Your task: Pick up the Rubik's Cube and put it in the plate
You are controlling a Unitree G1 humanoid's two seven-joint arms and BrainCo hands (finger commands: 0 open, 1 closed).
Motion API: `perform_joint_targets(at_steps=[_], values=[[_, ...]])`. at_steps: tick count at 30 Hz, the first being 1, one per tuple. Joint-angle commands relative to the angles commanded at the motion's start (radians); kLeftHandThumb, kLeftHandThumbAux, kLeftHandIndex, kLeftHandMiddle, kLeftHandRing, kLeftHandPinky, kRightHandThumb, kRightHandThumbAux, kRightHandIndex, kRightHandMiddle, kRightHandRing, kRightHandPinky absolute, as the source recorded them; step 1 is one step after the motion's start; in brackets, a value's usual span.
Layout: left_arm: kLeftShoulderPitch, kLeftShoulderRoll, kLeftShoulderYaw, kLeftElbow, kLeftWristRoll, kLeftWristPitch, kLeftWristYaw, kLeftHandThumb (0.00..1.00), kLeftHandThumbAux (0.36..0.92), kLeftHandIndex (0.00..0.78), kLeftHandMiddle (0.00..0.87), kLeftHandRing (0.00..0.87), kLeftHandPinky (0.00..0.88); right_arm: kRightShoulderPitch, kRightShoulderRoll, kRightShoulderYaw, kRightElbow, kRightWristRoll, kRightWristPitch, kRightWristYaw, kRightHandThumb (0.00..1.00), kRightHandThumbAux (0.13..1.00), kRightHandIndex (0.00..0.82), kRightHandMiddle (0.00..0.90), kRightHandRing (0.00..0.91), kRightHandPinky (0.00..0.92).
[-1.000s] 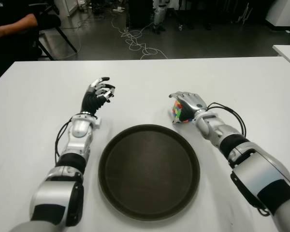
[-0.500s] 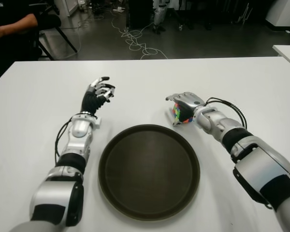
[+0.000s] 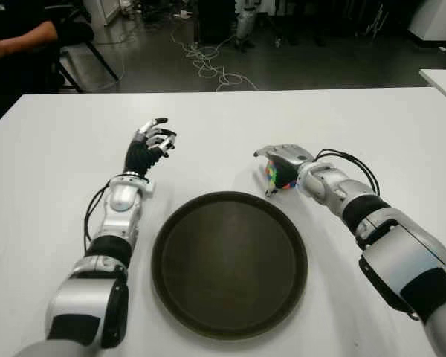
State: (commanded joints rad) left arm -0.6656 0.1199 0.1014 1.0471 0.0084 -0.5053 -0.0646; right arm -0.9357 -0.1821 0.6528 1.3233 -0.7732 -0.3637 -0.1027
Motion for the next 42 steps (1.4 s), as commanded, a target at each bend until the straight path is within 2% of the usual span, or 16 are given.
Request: perform_joint_targets(at_steps=[3,10,18,29,42], values=[[0.000,0.001,0.000,0.001,0.002,-0.001,0.002,0.285,0.681,0.232,0.424,0.493,0.549,0.000,-0.001,-0.001,-0.001,0.001,-0.006,0.001,0.000,0.824,0.198,0.210,0.233,0.211],[-0.002,0.002,0.001,0.005,0.003,0.003,0.008,0.289,0.685,0.233,0.426,0.494,0.561,0.000,-0.004,0.000,-0.001,0.000,-0.012,0.002,0.000,0.828,0.196,0.217,0.244,0.236],[-0.002,-0.001,0.004,0.003,-0.001,0.011,0.006,0.316,0.705,0.226,0.432,0.499,0.568,-0.002,-0.006,-0.003,-0.004,0.004,-0.012,0.016,0.000,0.789,0.135,0.163,0.174,0.144],[0.002,-0.003,0.003,-0.004,0.000,0.008,0.007,0.277,0.686,0.224,0.411,0.485,0.545,-0.013,-0.018,-0.004,-0.015,0.002,-0.009,0.038,0.000,0.747,0.101,0.131,0.137,0.113],[0.004,-0.002,0.002,-0.004,0.003,0.003,0.011,0.292,0.678,0.224,0.402,0.487,0.553,-0.023,-0.035,-0.002,-0.024,-0.001,-0.016,0.042,0.000,0.746,0.098,0.136,0.139,0.112]])
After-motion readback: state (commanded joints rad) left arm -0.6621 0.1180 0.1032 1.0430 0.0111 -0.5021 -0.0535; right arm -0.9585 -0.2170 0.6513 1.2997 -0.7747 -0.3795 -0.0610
